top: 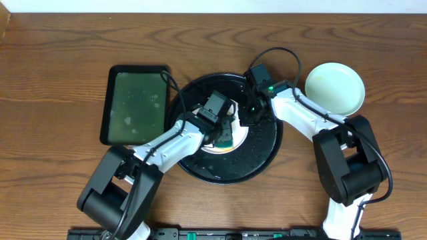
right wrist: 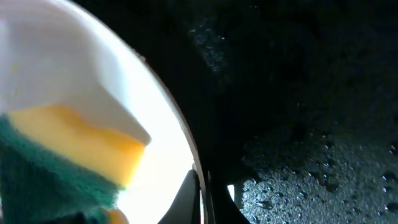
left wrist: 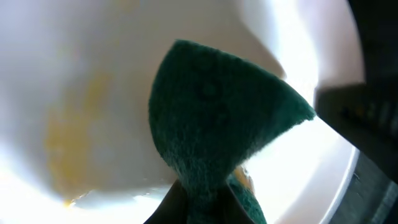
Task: Clean dirty plates on tray and stack at the side
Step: 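Scrub the pink plate with the sponge while the right gripper holds its rim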
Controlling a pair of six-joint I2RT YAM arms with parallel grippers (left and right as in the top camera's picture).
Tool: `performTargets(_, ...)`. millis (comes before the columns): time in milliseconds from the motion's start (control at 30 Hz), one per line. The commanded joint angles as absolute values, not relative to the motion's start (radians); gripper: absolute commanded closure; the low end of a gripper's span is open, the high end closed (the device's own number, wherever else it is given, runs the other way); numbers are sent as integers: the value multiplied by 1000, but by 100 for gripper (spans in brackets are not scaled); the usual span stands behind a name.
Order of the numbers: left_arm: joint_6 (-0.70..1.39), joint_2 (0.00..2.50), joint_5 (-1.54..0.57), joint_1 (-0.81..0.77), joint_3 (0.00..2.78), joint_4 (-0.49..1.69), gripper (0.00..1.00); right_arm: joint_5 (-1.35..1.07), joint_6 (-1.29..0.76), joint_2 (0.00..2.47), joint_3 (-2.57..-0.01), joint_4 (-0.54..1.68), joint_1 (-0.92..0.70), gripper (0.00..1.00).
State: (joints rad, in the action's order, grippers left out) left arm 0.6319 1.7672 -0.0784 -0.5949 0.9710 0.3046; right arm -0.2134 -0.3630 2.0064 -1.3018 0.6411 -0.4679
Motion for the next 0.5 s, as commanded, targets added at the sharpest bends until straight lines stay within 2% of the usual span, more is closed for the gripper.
performTargets(0,633,1790,295,-572,964,344,92,-236,-357,2061,-1282,648,-501,99)
performTargets(133,633,1787,405,-556,964,352,92,-236,-348,2061,-1282,649,-501,99)
performTargets(467,634,1657,407,-447,965,346,92,-158,-343,2061,-1282,687,-497,99)
